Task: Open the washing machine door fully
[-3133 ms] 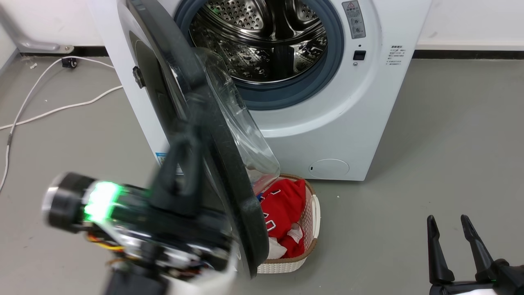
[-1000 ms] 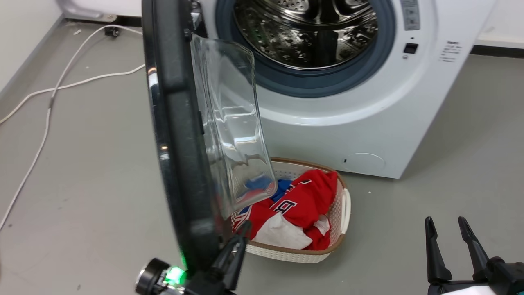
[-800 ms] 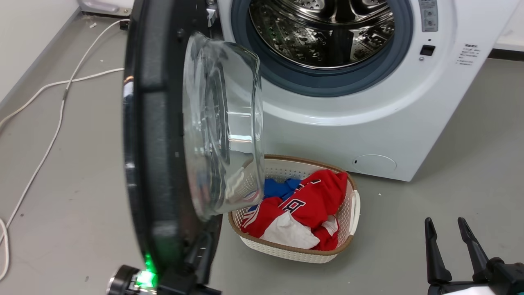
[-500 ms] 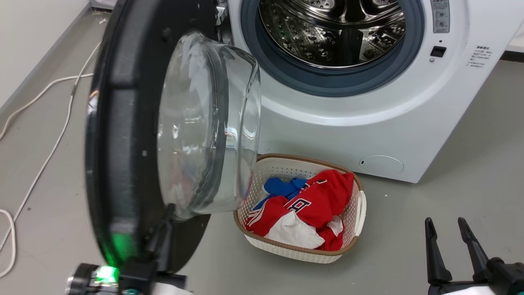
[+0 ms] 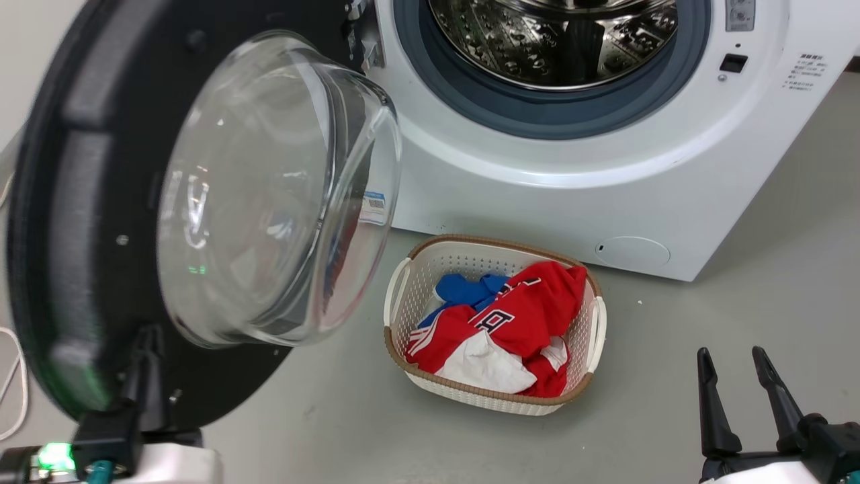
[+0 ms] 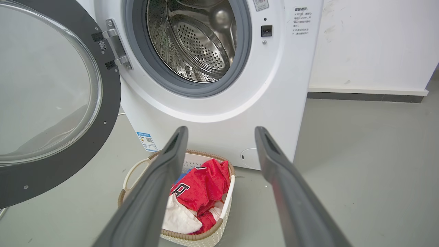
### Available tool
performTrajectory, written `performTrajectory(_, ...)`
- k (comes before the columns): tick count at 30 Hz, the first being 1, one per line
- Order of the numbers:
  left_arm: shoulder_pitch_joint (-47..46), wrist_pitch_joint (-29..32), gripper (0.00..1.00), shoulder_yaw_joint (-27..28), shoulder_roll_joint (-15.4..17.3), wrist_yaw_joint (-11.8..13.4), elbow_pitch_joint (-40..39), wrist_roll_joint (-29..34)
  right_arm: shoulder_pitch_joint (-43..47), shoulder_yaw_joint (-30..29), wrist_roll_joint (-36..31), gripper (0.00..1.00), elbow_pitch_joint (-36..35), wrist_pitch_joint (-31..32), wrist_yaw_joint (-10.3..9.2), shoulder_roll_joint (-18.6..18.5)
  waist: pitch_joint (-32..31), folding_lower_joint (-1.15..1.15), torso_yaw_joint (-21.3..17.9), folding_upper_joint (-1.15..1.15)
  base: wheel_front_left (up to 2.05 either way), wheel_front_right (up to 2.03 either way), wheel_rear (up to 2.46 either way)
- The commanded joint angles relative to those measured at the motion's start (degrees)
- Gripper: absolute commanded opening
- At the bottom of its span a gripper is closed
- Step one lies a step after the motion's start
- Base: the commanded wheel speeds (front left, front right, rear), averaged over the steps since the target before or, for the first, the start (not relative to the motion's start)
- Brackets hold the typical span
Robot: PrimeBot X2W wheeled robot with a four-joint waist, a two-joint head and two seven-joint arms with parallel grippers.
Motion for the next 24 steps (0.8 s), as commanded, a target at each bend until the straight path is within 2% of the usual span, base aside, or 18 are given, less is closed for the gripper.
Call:
performTrajectory(1,-1.0,-0.3,0.00,2.1,0.9,0.9,0.7,-0.9,-0.9,-0.1,-0.5,1.00,-0.3,-0.1,-0.01,0.1,0.6,-0.01,-0.1,0.00,0.00,0.00,0.00)
performTrajectory(10,-4.8,-1.0,0.00,8.7,3.0,0.4,5.1,-4.4,-2.2,-0.1,-1.4,1.00,-0.4,-0.1,-0.01,0.1,2.8,-0.01,-0.5,0.00,0.00,0.00,0.00)
performTrajectory(18,-8.8,-1.1,0.00,13.0,3.5,-0.3,8.7,-6.6,-3.1,-0.4,-2.3,1.00,-0.8,-0.1,-0.01,0.1,4.8,-0.01,-1.0,0.00,0.00,0.00,0.00)
performTrajectory(24,-11.9,-1.1,0.00,17.0,4.3,-2.1,12.8,-7.9,-4.1,-0.2,-3.2,1.00,-1.0,-0.1,-0.01,0.1,6.6,-0.01,-1.5,0.00,0.00,0.00,0.00)
